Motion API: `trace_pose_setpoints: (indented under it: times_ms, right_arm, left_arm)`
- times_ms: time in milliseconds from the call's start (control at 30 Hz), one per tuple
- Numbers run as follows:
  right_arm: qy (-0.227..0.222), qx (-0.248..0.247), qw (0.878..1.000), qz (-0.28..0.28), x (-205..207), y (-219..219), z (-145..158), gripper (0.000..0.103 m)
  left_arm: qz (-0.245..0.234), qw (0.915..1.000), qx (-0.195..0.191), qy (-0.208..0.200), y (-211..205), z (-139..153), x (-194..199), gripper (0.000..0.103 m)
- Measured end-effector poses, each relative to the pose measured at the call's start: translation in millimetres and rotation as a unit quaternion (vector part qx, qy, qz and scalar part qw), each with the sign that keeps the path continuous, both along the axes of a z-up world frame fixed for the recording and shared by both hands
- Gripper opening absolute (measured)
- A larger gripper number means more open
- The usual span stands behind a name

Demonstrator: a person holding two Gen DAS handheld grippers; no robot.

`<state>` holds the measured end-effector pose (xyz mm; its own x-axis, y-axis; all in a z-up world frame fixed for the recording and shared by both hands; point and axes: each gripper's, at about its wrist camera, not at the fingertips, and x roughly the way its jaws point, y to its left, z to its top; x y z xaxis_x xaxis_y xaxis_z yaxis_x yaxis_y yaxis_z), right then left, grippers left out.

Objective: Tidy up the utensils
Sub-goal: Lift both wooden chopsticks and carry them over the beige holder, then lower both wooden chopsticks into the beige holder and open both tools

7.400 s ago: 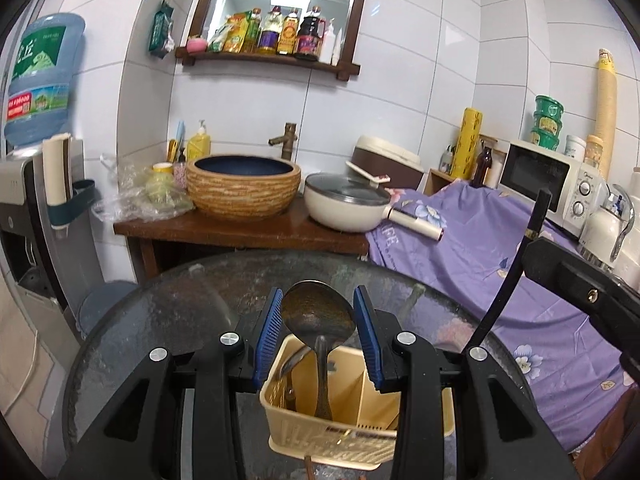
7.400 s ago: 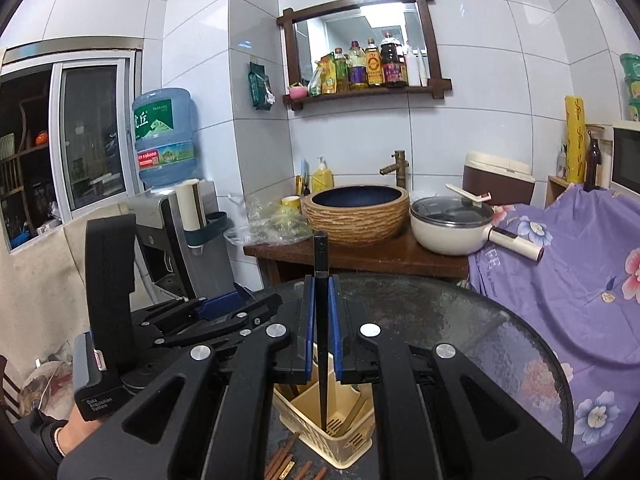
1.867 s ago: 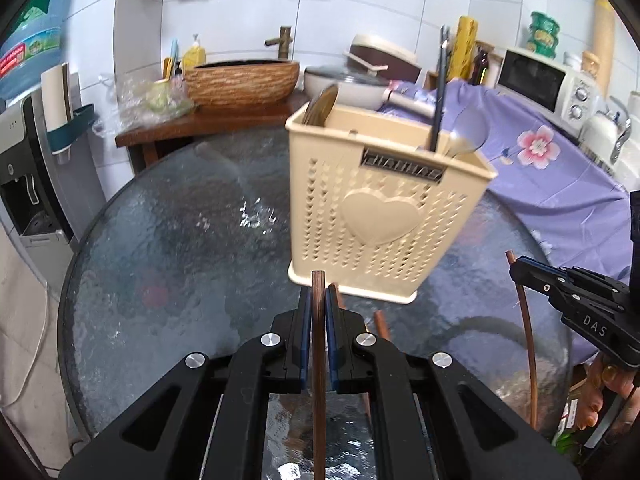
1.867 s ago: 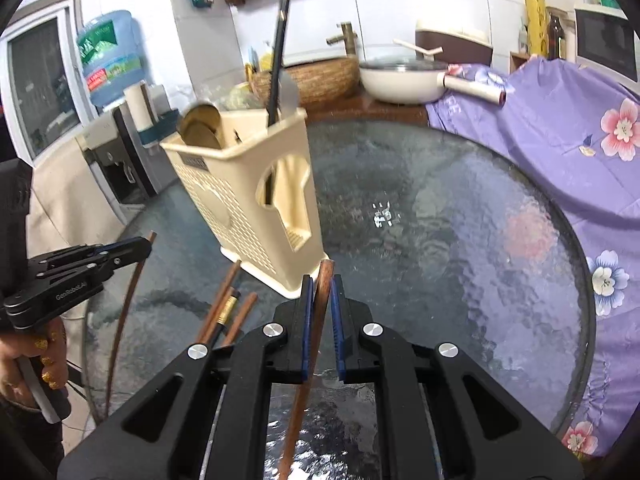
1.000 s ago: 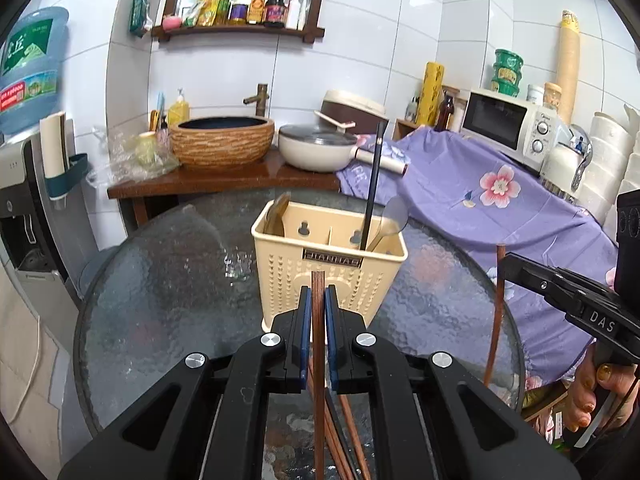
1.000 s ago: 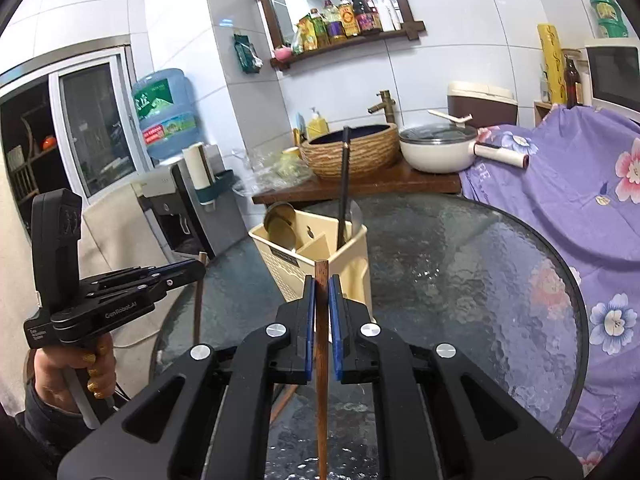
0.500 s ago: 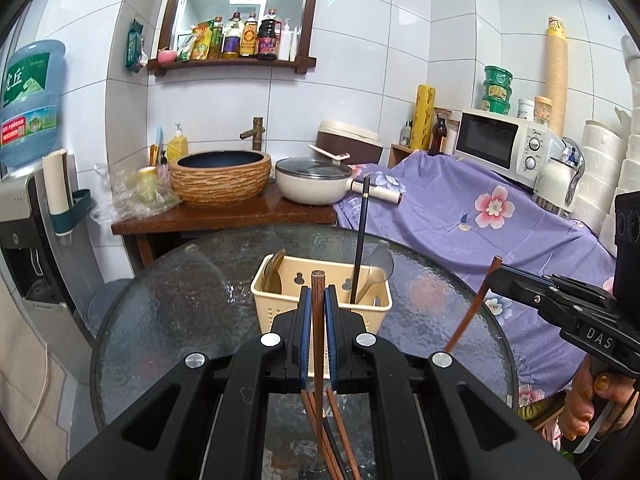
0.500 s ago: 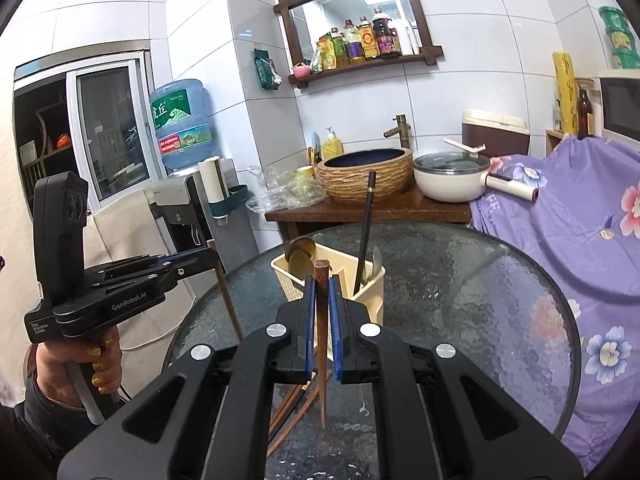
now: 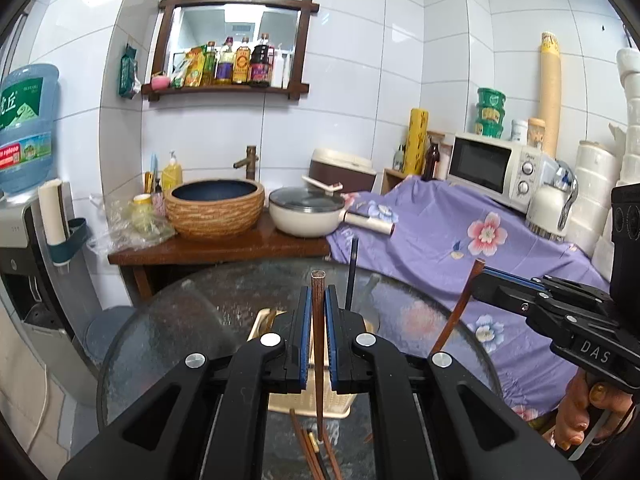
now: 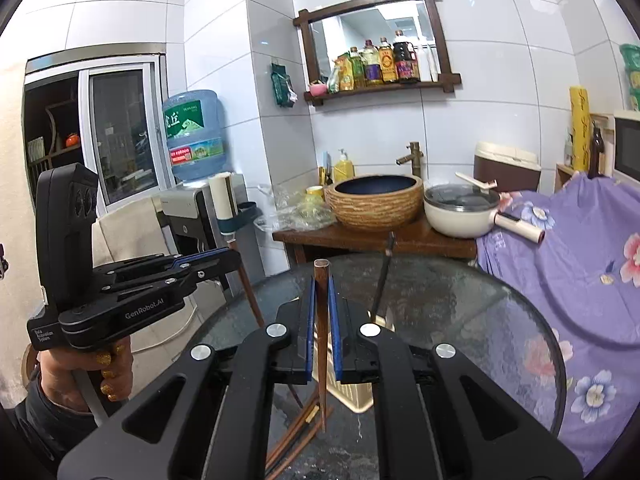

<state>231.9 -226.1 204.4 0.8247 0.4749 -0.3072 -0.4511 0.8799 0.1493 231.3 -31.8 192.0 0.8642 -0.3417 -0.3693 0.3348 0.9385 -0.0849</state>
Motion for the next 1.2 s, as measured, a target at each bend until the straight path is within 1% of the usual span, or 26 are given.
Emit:
trace_pose_setpoints:
  times_ms: [167, 367, 433, 533, 633, 700, 800, 900, 1100, 1200]
  right_arm:
    - [-0.009, 0.013, 1.0, 0.012, 6.2, 3.7, 32.5, 0.007]
    - [-0.052, 0.016, 0.999, -0.001, 10.6, 8.5, 78.3, 0.007]
    - [-0.061, 0.014, 0.998, -0.01, 17.1, 11.7, 89.6, 0.007]
    - [-0.069, 0.011, 0.997, -0.024, 27.1, 16.6, 95.9, 0.007]
    - [-0.071, 0.005, 0.997, -0.035, 39.1, 20.7, 91.6, 0.007]
    - [-0.067, 0.003, 0.997, -0.041, 48.5, 22.7, 82.3, 0.007]
    - [-0.057, 0.007, 0.997, -0.046, 57.9, 22.3, 70.0, 0.007]
    - [-0.049, 0.005, 0.997, -0.052, 67.2, 22.2, 57.6, 0.007]
    - [-0.021, 0.003, 0.998, -0.056, 81.2, 24.8, 25.3, 0.007]
    - [-0.009, 0.002, 0.998, -0.056, 86.3, 27.9, 10.6, 0.007]
  left_arm:
    - [-0.001, 0.9996, -0.017, -0.02, 5.8, 34.0, 4.2, 0.007]
    - [0.012, 0.9974, -0.039, -0.059, 13.0, 79.0, 6.8, 0.007]
    - [0.019, 0.9967, -0.045, -0.064, 13.0, 87.6, 13.2, 0.007]
    - [0.034, 0.9956, -0.05, -0.071, 10.2, 93.2, 25.5, 0.007]
    - [0.053, 0.9945, -0.046, -0.077, 6.7, 88.0, 41.1, 0.007]
    - [0.06, 0.9939, -0.047, -0.079, 5.5, 82.2, 49.4, 0.007]
    - [0.067, 0.9931, -0.06, -0.075, 7.5, 70.4, 61.9, 0.007]
    - [0.078, 0.992, -0.059, -0.079, 8.4, 58.6, 68.5, 0.007]
    - [0.078, 0.9944, -0.054, -0.046, 6.2, 26.4, 80.7, 0.007]
    - [0.076, 0.9957, -0.044, -0.028, 2.1, 7.8, 85.3, 0.007]
